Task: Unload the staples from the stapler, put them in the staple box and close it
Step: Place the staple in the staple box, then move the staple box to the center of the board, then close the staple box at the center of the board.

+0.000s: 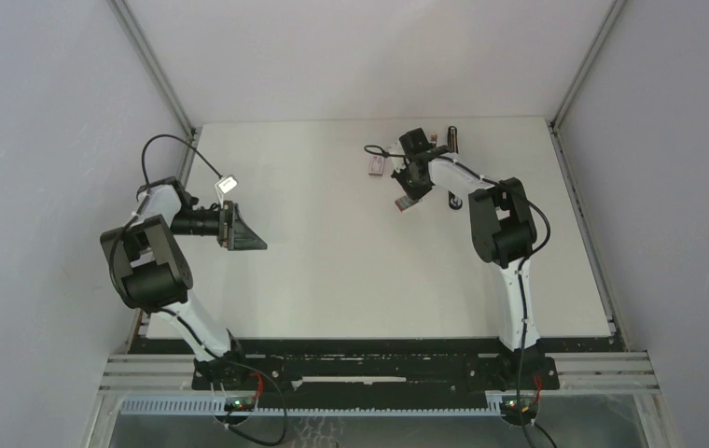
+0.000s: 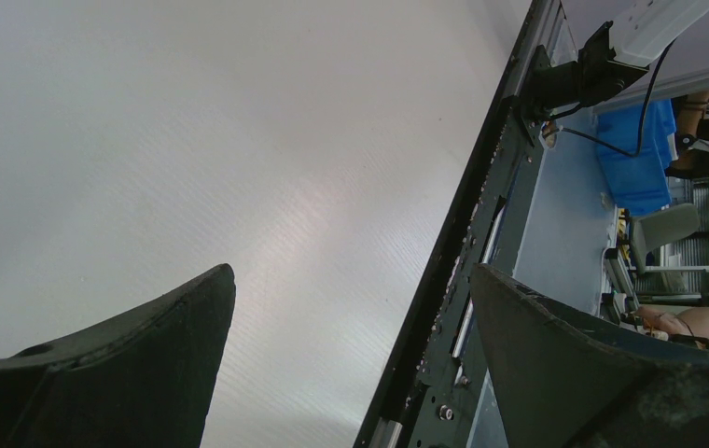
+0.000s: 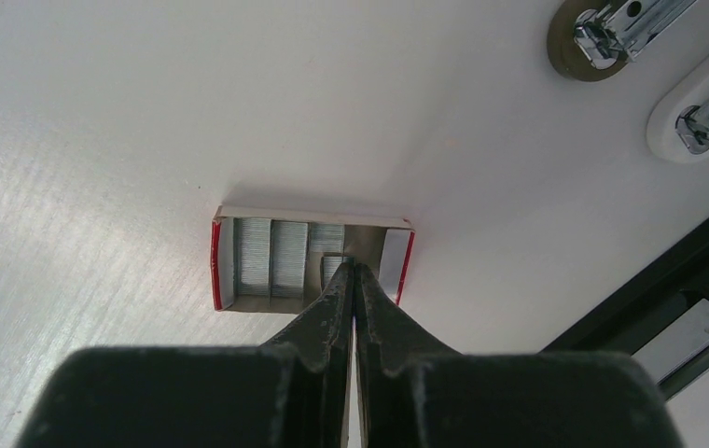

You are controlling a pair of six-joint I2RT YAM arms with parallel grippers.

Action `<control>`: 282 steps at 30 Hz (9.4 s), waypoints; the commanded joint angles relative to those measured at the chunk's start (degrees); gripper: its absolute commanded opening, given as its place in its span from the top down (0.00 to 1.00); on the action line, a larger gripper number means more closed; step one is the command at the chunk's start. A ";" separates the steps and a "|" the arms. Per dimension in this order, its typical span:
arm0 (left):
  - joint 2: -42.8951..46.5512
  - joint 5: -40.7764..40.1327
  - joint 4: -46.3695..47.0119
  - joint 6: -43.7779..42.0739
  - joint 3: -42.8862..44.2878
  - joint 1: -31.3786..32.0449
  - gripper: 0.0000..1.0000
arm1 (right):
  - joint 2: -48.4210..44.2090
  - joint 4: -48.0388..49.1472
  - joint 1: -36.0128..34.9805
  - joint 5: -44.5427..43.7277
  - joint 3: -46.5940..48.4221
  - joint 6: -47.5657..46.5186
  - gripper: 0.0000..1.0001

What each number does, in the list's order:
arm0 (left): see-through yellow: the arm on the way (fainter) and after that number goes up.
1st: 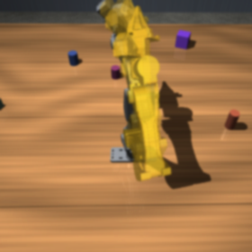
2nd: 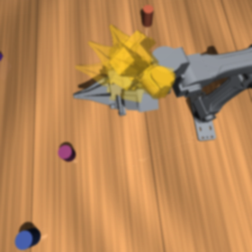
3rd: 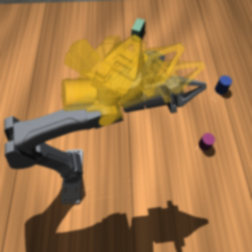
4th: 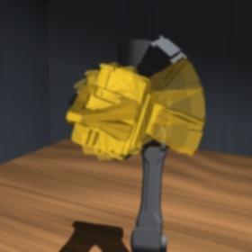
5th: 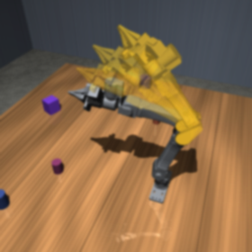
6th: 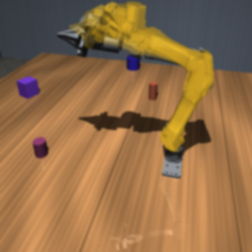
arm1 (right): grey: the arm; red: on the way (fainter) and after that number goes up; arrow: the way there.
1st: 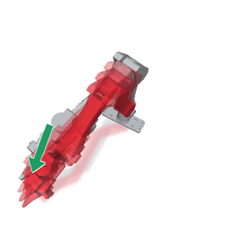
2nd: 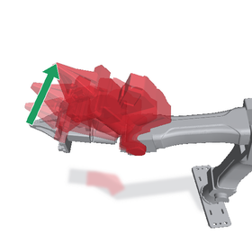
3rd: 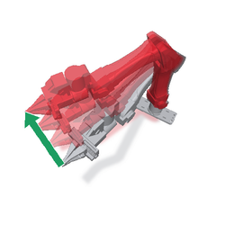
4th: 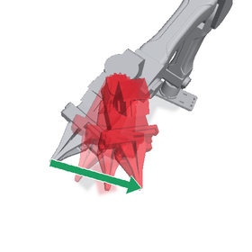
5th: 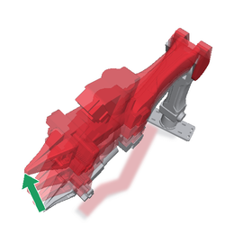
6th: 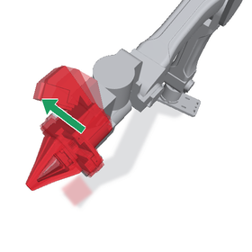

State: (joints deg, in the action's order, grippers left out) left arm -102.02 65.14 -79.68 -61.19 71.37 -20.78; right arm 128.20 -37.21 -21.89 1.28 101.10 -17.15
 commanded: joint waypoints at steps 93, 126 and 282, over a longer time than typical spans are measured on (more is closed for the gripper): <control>20.54 -30.87 52.28 47.02 -5.42 5.56 0.00 | -1.96 -5.36 -3.50 -23.73 28.74 9.49 0.00; 33.44 -31.32 61.49 45.48 -15.18 0.12 0.00 | 20.14 2.91 0.66 3.85 40.52 39.50 0.00; 1.80 -27.02 68.96 67.08 -8.47 18.16 0.00 | 4.78 -7.66 8.27 20.73 13.86 18.19 0.00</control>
State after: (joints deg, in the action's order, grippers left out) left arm -100.09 36.45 -10.44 3.57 59.05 -3.62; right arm 132.46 -46.00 -13.50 20.91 112.71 -0.95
